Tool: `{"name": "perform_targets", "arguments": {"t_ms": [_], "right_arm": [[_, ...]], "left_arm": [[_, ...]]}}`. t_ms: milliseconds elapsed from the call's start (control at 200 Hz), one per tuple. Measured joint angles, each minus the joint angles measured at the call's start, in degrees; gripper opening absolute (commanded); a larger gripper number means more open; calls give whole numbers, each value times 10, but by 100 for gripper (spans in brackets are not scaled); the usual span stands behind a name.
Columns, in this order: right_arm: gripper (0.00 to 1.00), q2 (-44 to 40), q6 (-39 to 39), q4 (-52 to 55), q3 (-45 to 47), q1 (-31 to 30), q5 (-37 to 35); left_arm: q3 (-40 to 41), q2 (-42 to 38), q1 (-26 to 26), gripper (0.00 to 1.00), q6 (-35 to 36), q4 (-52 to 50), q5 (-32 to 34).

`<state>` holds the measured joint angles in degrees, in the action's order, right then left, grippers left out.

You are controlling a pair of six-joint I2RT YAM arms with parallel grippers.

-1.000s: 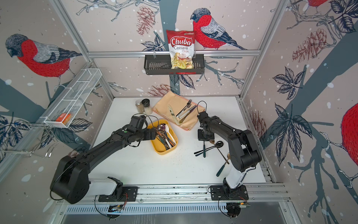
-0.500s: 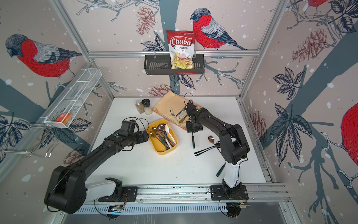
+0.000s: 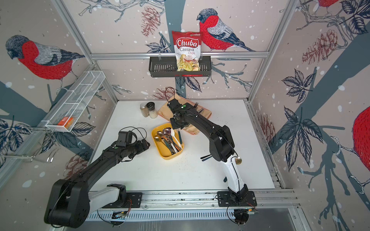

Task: Put the spoon into the storage box
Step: Place the spoon in the storage box.

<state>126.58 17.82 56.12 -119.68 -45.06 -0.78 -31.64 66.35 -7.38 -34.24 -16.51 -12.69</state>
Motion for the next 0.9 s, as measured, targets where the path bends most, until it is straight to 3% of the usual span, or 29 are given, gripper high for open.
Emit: {"name": "perform_targets", "arguments": {"t_ms": [310,665,901], "right_arm": [[2,67,-20,2,-47,-29,4],[4,85,-44,1,-34,-43,-8],[13,97,-46,0,-31,-48,-9]], "left_arm": [[5,-5,2,92,-3,12,-21],[7,-11,2,92,-4,12,-21],[-9,-12,2,91,4,8,-21]]}}
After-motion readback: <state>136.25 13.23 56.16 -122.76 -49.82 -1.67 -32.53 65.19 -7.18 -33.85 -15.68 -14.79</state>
